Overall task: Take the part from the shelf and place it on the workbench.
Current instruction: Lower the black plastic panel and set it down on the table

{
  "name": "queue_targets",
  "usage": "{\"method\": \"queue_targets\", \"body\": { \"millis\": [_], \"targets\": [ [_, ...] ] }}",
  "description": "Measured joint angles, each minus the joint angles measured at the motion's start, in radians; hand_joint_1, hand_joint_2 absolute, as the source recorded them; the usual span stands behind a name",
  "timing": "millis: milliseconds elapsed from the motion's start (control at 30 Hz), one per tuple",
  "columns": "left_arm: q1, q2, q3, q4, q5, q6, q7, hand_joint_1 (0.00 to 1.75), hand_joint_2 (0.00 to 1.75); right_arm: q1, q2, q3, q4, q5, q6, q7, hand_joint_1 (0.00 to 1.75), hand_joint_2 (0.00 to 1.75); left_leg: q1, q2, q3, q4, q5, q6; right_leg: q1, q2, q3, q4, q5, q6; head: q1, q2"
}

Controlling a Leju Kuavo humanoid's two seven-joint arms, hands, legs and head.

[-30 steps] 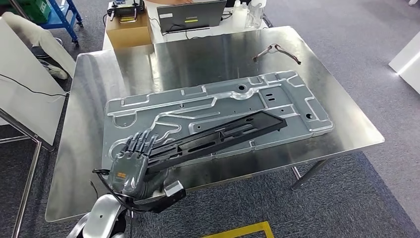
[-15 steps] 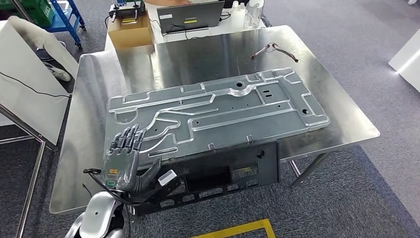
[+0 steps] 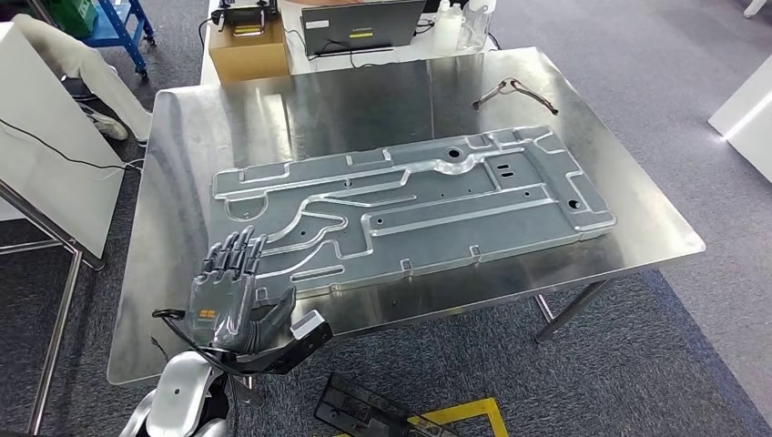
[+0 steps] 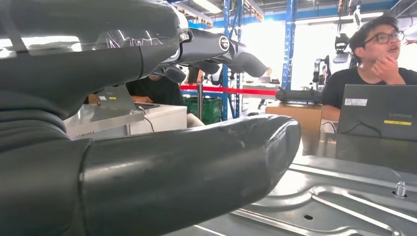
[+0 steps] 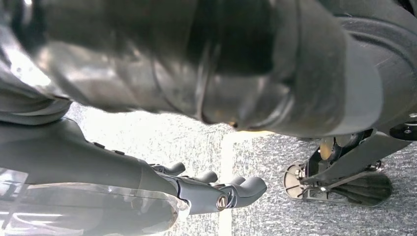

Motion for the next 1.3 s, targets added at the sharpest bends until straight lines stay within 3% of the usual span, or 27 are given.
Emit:
{"method": "queue_targets", "body": {
  "millis": [67,233,567,633,700,733,800,867,900,933,967,1033,1100,1133,1233,1267,1300],
  "targets": [
    [0.000,0.000,0.000,0.000,-0.005,0.000,0.000,0.00,0.00,0.000,0.000,0.000,-0.001,-0.002,0.000,0.000,0.00,0.00,0.000,0.000,0.000,0.000,0.001,0.001,-0.001,0.000,-0.001,0.000,0.001,0.007,0.000,0.000],
    [0.000,-0.001,0.000,0.000,-0.006,0.001,0.000,0.00,0.00,0.000,0.001,0.000,-0.002,-0.013,-0.003,0.002,0.00,0.00,0.000,0.000,0.000,0.000,0.002,0.003,0.000,0.000,-0.003,0.001,0.001,0.013,0.000,0.000],
    [0.000,-0.002,0.001,-0.012,0.020,0.063,-0.037,0.00,0.00,0.000,0.003,0.000,-0.011,-0.017,0.002,0.000,0.00,0.00,0.002,0.001,-0.001,0.000,0.005,0.001,0.002,0.000,-0.006,0.007,0.001,0.013,0.000,0.000],
    [0.001,-0.002,0.003,-0.021,0.021,0.085,-0.049,0.00,0.00,0.000,0.005,0.000,-0.011,-0.016,0.002,-0.004,0.00,0.00,-0.002,0.001,-0.003,0.005,0.005,0.006,-0.002,0.000,-0.005,0.003,0.005,0.018,0.000,0.000],
    [0.002,-0.002,0.007,-0.033,0.025,0.105,-0.060,0.00,0.00,0.001,0.007,0.000,-0.012,-0.014,0.003,-0.006,0.00,0.00,-0.001,0.003,-0.001,-0.005,0.015,0.019,-0.005,-0.001,-0.003,-0.003,0.010,0.028,0.000,0.000],
    [0.002,-0.003,0.009,-0.039,0.027,0.113,-0.065,0.00,0.00,0.001,0.007,0.000,-0.014,-0.014,0.005,-0.006,0.00,0.00,0.003,0.006,0.002,-0.019,0.025,0.026,-0.004,-0.001,-0.004,0.002,0.003,0.031,0.000,0.000],
    [0.000,-0.005,0.011,-0.047,0.030,0.123,-0.070,0.00,0.00,0.001,0.007,0.000,-0.017,-0.013,0.007,-0.007,0.00,0.00,0.008,0.010,0.004,-0.045,0.045,0.036,-0.003,0.001,-0.027,0.057,-0.049,0.031,0.000,0.000],
    [0.006,-0.006,0.013,-0.050,0.023,0.132,-0.073,0.00,0.00,0.002,0.007,-0.001,-0.019,-0.007,0.004,-0.006,0.00,0.00,0.006,0.012,-0.005,-0.046,0.053,0.037,-0.003,0.005,-0.076,0.180,-0.126,0.032,0.000,0.000],
    [0.013,-0.006,0.013,-0.051,0.018,0.139,-0.075,0.00,0.00,0.002,0.007,-0.001,-0.019,-0.004,-0.001,-0.005,0.00,0.00,0.005,0.013,-0.012,-0.044,0.055,0.034,-0.004,0.006,-0.096,0.235,-0.148,0.034,0.000,0.000],
    [0.021,-0.006,0.014,-0.053,0.013,0.146,-0.076,0.00,0.00,0.002,0.007,-0.001,-0.019,-0.003,-0.008,-0.004,0.00,0.00,0.006,0.015,-0.018,-0.039,0.057,0.032,-0.006,0.006,-0.102,0.261,-0.151,0.036,0.000,0.000],
    [0.029,-0.006,0.014,-0.055,0.009,0.154,-0.077,0.00,0.00,0.002,0.007,-0.001,-0.019,-0.002,-0.015,-0.004,0.00,0.00,0.007,0.015,-0.025,-0.034,0.059,0.029,-0.009,0.006,-0.090,0.250,-0.135,0.038,0.000,0.000],
    [0.040,-0.006,0.015,-0.060,-0.001,0.165,-0.080,0.00,0.00,0.002,0.007,0.000,-0.018,-0.005,-0.023,-0.002,0.00,0.00,0.010,0.015,-0.040,-0.019,0.062,0.020,-0.019,0.006,-0.020,0.135,-0.080,0.044,0.000,0.000],
    [0.051,-0.006,0.017,-0.071,-0.009,0.177,-0.083,0.00,0.00,0.001,0.008,0.000,-0.017,-0.004,-0.029,-0.006,0.00,0.00,0.010,0.011,-0.053,-0.004,0.065,0.004,-0.019,0.014,0.031,0.041,-0.045,0.040,0.000,0.000],
    [0.057,-0.006,0.018,-0.078,-0.015,0.188,-0.087,0.00,0.00,0.001,0.008,0.000,-0.014,-0.003,-0.037,-0.017,0.00,0.00,0.009,0.010,-0.059,0.001,0.069,-0.005,-0.017,0.019,0.036,0.024,-0.042,0.032,0.000,0.000],
    [0.070,-0.005,0.021,-0.104,-0.032,0.215,-0.097,0.00,0.00,-0.001,0.007,0.000,0.009,0.003,-0.073,-0.063,0.00,0.00,0.013,0.007,-0.073,0.006,0.078,-0.028,-0.009,0.021,0.011,0.027,-0.027,0.000,0.000,0.000],
    [0.072,-0.005,0.023,-0.111,-0.035,0.216,-0.097,0.00,0.00,-0.002,0.006,0.000,0.018,0.004,-0.081,-0.070,0.00,0.00,0.016,0.006,-0.082,0.021,0.056,-0.032,-0.008,0.019,0.001,0.027,-0.018,-0.010,0.000,0.000],
    [0.073,-0.005,0.024,-0.117,-0.035,0.212,-0.098,0.00,0.00,-0.002,0.005,0.000,0.027,0.005,-0.091,-0.071,0.00,0.00,0.018,0.006,-0.094,0.054,0.015,-0.034,-0.007,0.015,-0.011,0.026,-0.007,-0.020,0.000,0.000]
  ]
}}
